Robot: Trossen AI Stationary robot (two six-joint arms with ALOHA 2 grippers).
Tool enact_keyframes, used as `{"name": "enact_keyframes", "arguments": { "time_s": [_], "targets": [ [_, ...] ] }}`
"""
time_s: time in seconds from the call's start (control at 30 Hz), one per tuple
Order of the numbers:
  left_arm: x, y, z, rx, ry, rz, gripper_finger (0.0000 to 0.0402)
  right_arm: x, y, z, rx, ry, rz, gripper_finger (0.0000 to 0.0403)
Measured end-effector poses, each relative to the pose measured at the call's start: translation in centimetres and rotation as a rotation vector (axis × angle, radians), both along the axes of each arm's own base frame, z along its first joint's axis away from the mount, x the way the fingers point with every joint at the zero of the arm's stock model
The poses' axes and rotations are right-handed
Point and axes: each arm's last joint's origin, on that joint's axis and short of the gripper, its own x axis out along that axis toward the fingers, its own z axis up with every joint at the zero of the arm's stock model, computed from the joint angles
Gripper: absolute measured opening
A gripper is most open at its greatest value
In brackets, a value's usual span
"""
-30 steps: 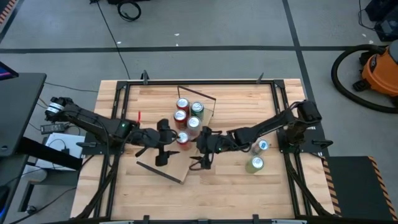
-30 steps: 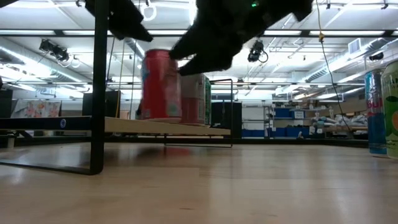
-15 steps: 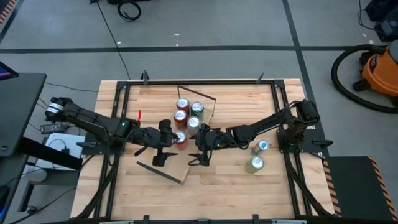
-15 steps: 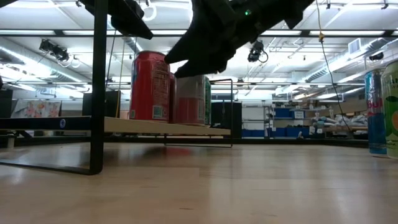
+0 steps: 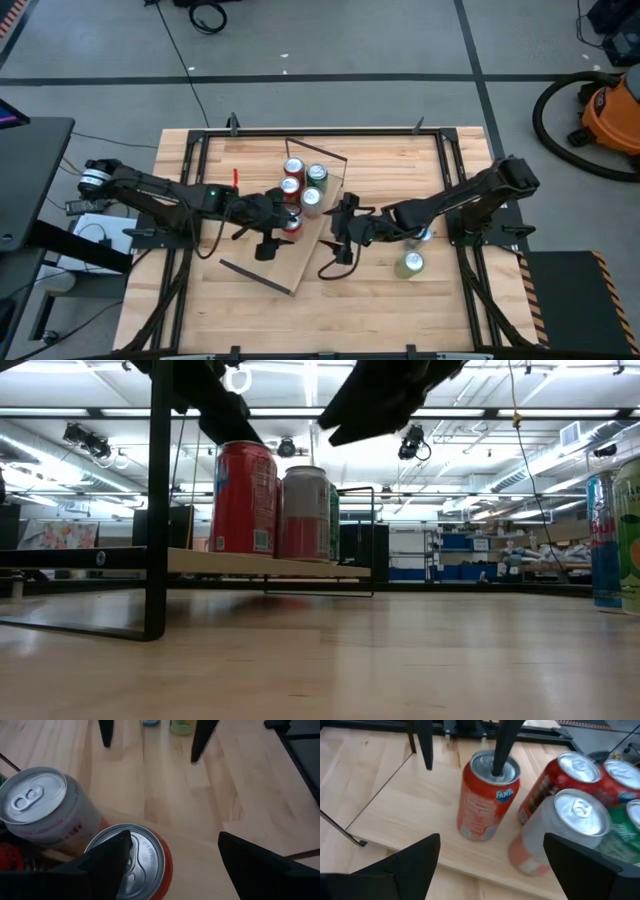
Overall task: Place canned beverage on shelf
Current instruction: Put the orange soda can on the shelf
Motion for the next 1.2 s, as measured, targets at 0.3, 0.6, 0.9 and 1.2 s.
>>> {"name": "enact_keyframes", "arguments": {
  "time_s": [0.3,0.6,0.9,1.2],
  "targets": [
    [-0.7,0.4,0.1,0.077,0.028,-0.046,0.0314,-0.9,0.5,0.9,-0.02,-0.006,-0.007,0.0366],
    [-1.7,1.3,0.1,0.177,0.089,-0.013,0.0314,-1.0,0.5,0.7,-0.013,0.009,-0.018,0.0366],
    [-2.8,1.8,1.3,0.149,0.06,0.03,0.0314,-1.0,0.5,0.7,-0.01,0.007,-0.02,0.0366],
    [-2.8,2.2,2.6,0.096,0.024,0.258,0.0314,-0.9,0.5,0.7,-0.006,0.002,-0.022,0.0366]
  ]
}}
